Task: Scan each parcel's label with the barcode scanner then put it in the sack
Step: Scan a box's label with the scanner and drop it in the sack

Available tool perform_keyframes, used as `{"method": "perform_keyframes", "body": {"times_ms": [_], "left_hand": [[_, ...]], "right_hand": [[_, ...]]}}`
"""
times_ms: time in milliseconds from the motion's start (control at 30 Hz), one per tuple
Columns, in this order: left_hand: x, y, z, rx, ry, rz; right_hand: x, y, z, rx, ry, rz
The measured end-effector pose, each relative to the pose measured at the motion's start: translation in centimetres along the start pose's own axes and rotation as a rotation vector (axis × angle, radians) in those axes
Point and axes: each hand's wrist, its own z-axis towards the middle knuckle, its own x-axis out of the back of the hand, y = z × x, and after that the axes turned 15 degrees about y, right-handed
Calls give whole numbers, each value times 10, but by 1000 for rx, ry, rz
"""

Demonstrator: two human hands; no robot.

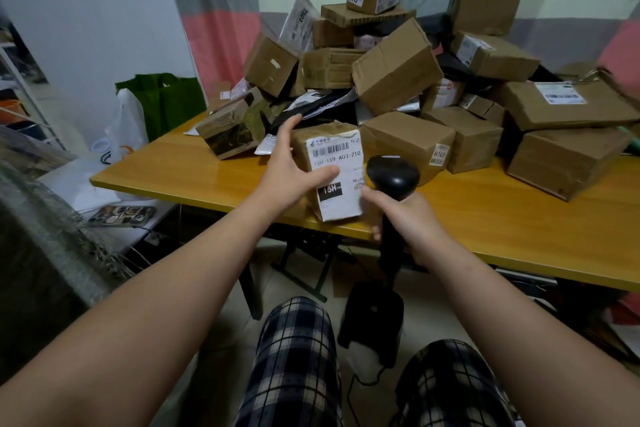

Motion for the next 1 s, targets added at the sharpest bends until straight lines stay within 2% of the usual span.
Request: {"method": "perform_keyframes", "body": {"times_ms": [100,200,300,533,1000], "left_hand": [[4,-2,9,-1,101,90],[5,-6,14,-26,108,199],[2,-8,16,-68,137,216],[-1,-13,21,-101,154,221],[-5,-8,24,-88,154,247]], "right_hand": [[6,-6,-1,195,97,-106],[12,-12,-13,254,10,-25],[16,-14,-24,372,19,-2],[10,-7,-37,386,86,-31],[9,-7,-43,392,88,-67]]}}
